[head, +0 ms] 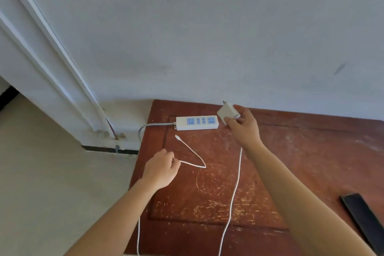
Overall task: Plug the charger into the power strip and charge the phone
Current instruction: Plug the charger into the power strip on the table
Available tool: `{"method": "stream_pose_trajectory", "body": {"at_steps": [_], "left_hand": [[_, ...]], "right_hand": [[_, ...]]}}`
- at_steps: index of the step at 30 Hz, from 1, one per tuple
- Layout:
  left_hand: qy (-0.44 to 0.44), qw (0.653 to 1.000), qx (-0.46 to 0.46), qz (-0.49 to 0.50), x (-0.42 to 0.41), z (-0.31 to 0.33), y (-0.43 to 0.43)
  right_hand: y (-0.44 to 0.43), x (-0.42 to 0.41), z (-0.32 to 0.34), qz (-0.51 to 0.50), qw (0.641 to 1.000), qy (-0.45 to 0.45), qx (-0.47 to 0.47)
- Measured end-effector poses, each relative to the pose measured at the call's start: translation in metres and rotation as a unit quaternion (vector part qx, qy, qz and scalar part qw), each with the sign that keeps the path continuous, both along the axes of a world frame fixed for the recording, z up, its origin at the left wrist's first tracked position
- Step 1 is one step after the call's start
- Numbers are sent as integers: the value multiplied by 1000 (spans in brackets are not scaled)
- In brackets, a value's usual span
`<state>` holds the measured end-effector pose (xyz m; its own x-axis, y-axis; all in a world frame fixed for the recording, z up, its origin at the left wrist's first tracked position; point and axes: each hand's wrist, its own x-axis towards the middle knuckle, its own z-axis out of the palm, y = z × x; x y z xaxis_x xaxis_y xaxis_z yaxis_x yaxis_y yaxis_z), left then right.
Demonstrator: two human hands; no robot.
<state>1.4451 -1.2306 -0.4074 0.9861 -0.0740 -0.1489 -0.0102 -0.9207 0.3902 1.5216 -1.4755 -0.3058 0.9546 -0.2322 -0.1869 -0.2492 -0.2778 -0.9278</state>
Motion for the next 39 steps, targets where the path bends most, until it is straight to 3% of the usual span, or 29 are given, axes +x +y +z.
{"method": "stream_pose_trajectory", "body": {"at_steps": [8,16,22,29,39], "left_hand": [[-15,992,102,-69,62,-23,-14],[15,977,190,-95,106,-66,-40],[51,985,152,-69,120,-85,-45],[38,989,126,-69,119,-89,-43],[34,989,123,-69,120,-98,-40]], "right_hand": [[-17,50,-33,18,992,3,-123],[-33,84,-91,104,969,88,-205],[-33,88,-112,165,944,111,-263],[-25,87,-119,165,937,109,-288],[-2,108,-107,211,898,101,-372]]}}
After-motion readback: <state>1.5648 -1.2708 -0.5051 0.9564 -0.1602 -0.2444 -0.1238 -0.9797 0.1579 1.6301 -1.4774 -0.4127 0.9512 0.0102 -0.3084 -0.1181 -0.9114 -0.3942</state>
